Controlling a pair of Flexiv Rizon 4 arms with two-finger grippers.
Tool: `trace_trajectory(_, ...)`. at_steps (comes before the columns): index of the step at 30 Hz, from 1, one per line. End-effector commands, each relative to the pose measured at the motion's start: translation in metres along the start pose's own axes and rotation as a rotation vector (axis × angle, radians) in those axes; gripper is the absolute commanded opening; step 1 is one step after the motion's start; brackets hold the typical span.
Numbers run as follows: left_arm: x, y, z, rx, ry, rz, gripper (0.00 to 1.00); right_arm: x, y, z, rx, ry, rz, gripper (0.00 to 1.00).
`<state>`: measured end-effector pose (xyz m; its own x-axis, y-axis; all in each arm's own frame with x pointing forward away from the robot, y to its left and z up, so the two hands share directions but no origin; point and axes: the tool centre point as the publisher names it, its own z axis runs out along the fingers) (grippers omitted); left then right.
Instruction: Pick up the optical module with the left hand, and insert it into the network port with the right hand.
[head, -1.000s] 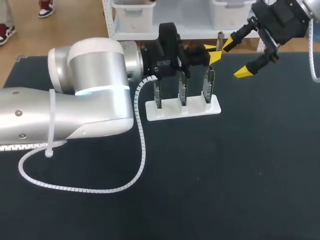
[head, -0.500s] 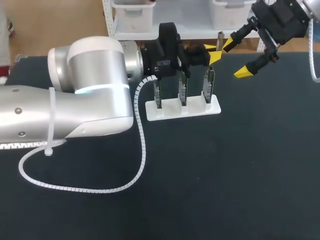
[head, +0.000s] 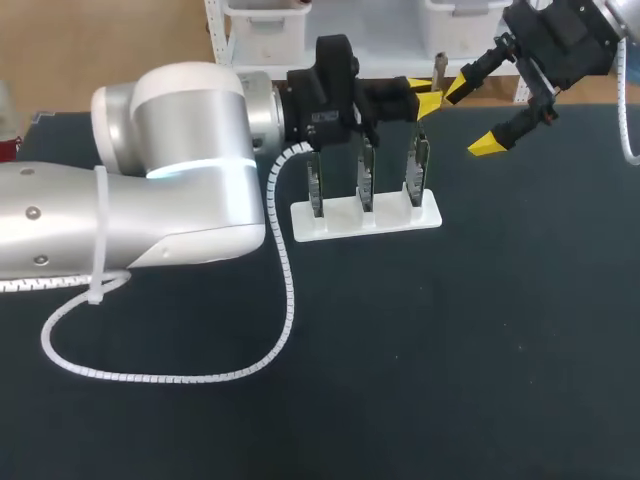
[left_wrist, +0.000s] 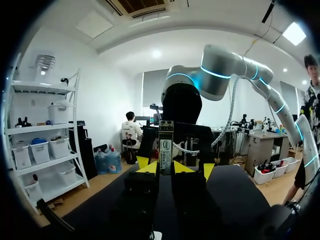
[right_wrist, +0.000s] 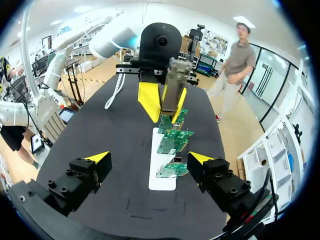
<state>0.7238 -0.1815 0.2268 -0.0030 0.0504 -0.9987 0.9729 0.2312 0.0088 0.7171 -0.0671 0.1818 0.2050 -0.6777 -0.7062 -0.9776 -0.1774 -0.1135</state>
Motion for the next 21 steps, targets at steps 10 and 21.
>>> trace_trajectory(10, 0.016, 0.000, -0.003, -0.001, 0.014, -0.034, 0.00, 0.001, -0.001, 0.000, -0.001, -0.002, -0.002, 1.00)
trace_trajectory(21, 0.016, 0.000, -0.003, -0.001, 0.014, -0.034, 0.00, 0.001, -0.001, 0.000, -0.001, -0.002, -0.002, 1.00)
